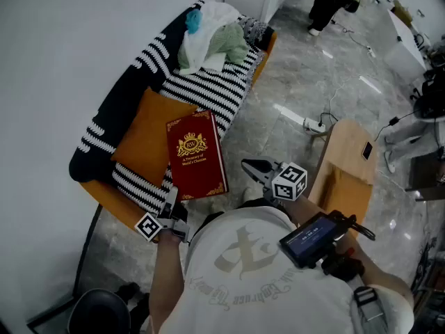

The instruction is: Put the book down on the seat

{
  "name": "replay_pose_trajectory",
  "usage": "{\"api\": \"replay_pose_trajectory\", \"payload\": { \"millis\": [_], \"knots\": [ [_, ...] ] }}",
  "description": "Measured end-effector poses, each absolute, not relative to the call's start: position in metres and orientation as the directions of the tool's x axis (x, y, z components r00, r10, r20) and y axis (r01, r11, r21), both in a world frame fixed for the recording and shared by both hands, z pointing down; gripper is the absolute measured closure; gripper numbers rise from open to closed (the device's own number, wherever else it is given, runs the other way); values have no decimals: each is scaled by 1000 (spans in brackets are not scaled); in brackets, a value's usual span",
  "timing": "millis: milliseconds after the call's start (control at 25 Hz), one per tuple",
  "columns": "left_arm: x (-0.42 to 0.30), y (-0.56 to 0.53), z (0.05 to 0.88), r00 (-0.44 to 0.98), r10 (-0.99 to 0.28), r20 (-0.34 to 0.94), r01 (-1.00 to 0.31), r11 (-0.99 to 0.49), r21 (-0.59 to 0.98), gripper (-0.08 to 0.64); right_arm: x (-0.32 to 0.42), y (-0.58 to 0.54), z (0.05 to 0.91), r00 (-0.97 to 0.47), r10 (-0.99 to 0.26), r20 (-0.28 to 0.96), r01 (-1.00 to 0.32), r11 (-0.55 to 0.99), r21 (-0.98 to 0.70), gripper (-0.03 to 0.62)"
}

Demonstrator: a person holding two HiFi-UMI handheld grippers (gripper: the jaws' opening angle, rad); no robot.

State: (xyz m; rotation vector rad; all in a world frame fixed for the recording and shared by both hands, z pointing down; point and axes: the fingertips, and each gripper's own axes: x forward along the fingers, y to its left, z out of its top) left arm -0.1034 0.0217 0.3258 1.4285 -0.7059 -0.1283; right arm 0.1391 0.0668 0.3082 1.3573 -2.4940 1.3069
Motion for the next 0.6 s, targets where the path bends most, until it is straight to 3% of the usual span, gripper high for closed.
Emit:
{"api": "replay_pose_trajectory", "payload": {
  "millis": [600],
  "knots": [
    [-109, 23, 337, 800, -481, 359, -311, 180, 933, 402, 133, 74, 315, -600, -692, 403, -727, 260, -636, 578]
  ]
}}
